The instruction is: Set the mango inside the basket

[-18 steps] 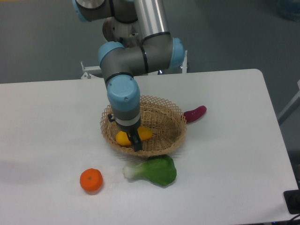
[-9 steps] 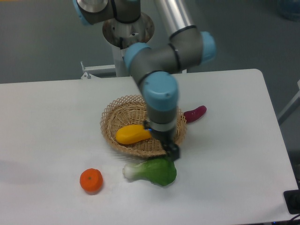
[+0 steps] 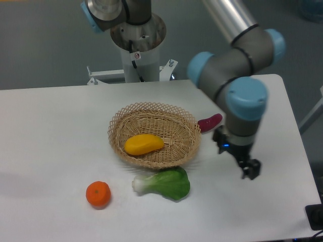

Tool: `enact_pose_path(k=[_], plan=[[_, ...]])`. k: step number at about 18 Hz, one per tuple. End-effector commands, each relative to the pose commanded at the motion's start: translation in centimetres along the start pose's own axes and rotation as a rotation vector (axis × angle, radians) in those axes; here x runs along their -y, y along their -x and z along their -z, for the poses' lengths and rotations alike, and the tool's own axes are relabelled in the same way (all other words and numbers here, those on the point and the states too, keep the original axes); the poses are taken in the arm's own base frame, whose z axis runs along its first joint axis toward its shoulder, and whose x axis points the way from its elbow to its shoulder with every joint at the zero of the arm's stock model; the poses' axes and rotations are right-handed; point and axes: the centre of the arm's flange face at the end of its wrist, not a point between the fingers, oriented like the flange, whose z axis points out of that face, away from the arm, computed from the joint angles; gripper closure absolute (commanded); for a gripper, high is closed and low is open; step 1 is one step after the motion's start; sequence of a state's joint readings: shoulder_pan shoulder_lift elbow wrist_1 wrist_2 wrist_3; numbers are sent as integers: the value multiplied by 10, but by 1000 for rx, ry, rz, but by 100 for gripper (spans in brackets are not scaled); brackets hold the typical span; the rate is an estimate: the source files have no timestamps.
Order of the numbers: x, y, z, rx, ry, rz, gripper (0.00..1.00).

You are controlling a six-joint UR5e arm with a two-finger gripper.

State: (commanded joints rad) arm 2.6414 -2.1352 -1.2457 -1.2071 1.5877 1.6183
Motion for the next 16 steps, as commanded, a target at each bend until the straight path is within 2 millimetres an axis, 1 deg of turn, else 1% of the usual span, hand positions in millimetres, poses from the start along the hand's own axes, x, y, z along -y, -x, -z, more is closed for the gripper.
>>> enact_pose_path(k=[3, 5, 7, 9, 16], plan=[[-25, 10, -7, -5, -1, 30, 0], [-33, 15, -8, -14, -2, 41, 0], [-34, 18, -14, -22, 0, 42, 0], [-35, 25, -14, -15, -1, 43, 0], [-36, 23, -17, -21, -2, 49, 0]])
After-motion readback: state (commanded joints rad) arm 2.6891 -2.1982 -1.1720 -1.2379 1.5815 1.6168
